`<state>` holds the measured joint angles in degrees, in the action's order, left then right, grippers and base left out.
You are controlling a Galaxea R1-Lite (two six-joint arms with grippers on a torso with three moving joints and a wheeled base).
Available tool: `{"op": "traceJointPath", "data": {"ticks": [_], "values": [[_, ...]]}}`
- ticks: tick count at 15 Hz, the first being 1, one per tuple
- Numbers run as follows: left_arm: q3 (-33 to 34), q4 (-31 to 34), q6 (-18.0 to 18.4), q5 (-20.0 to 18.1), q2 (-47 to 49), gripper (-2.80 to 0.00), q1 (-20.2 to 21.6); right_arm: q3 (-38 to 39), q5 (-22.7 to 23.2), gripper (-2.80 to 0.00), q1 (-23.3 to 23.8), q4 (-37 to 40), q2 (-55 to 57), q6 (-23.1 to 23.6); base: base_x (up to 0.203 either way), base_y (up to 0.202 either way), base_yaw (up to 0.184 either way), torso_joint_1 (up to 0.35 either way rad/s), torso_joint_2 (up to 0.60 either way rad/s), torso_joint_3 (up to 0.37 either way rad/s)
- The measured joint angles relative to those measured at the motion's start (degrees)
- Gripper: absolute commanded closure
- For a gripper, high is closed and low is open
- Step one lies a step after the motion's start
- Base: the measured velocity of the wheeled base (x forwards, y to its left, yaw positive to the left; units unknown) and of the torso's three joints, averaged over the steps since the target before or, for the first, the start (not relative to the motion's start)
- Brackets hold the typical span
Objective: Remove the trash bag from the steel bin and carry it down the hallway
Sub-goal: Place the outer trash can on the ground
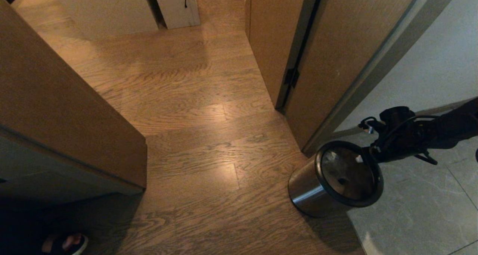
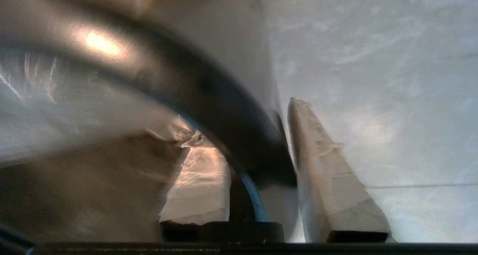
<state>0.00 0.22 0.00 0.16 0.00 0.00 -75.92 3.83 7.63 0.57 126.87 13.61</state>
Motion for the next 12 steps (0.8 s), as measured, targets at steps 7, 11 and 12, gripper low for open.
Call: {"op": "traceJointPath", "data": {"ticks": [7, 11, 12], "values": [[0.0, -0.04, 0.0, -0.01, 0.0, 0.0, 0.0, 2.56, 0.18, 0.0, 0.09, 2.24, -7.22, 0.2, 0.0, 0.0, 0.0, 0.0, 0.0, 0.0], [0.0, -0.05, 0.0, -0.05, 0.0, 0.0, 0.0, 5.87, 0.38, 0.0, 0.13, 2.49, -13.14, 0.25, 0.0, 0.0, 0.0, 0.0, 0.0, 0.0], [0.0, -0.04, 0.0, -0.03, 0.0, 0.0, 0.0, 6.33, 0.44, 0.0, 0.16, 2.79, -14.5, 0.28, 0.0, 0.0, 0.0, 0.0, 0.0, 0.0]]}}
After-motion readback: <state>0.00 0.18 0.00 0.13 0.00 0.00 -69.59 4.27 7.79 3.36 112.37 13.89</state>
